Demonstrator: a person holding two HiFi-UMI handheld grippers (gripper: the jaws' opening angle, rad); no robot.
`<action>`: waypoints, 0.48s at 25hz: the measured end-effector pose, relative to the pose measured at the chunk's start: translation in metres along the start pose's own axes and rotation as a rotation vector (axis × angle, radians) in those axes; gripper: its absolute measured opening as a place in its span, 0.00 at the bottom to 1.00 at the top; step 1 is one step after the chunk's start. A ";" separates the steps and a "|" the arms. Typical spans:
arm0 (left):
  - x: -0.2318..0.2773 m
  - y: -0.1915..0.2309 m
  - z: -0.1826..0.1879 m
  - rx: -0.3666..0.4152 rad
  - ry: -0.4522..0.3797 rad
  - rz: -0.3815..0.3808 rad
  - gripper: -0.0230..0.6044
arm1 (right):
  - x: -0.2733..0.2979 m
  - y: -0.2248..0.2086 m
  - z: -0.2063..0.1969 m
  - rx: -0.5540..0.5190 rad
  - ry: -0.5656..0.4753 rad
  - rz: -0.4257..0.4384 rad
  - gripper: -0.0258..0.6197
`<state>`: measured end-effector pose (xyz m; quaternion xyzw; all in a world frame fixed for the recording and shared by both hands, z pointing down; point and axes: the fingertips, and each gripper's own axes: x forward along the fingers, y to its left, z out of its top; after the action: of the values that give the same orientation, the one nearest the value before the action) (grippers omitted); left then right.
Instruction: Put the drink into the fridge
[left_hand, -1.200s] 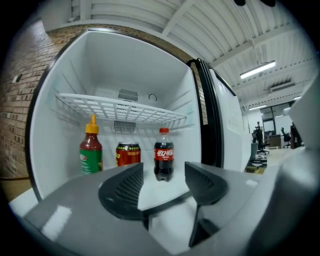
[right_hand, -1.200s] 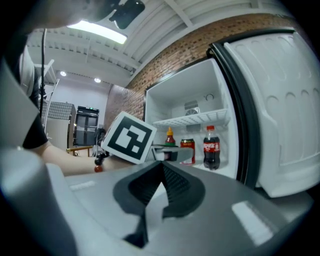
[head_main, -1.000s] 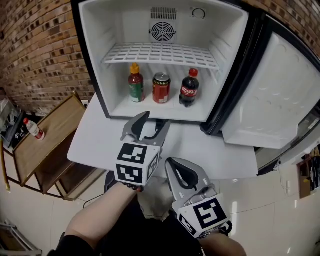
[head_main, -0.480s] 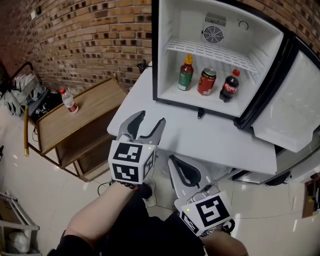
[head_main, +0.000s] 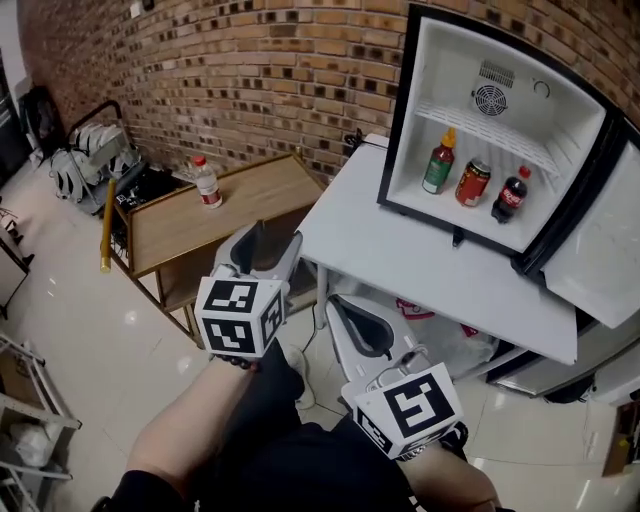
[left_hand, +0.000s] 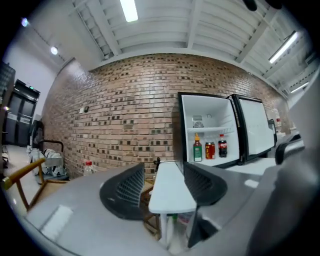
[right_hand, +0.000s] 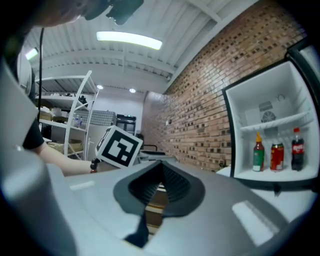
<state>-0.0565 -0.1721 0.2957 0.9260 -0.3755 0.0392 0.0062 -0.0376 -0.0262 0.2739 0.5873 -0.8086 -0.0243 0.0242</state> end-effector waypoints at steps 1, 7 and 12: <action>-0.006 0.012 0.000 -0.003 -0.003 0.023 0.45 | 0.006 0.007 0.002 -0.004 -0.002 0.019 0.04; -0.025 0.069 -0.012 -0.013 0.015 0.118 0.45 | 0.044 0.033 -0.007 0.006 0.022 0.096 0.04; -0.024 0.118 -0.026 -0.030 0.049 0.187 0.45 | 0.080 0.040 -0.021 0.042 0.055 0.148 0.04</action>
<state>-0.1577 -0.2388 0.3180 0.8854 -0.4608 0.0564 0.0256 -0.0987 -0.0899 0.2985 0.5267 -0.8492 0.0106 0.0360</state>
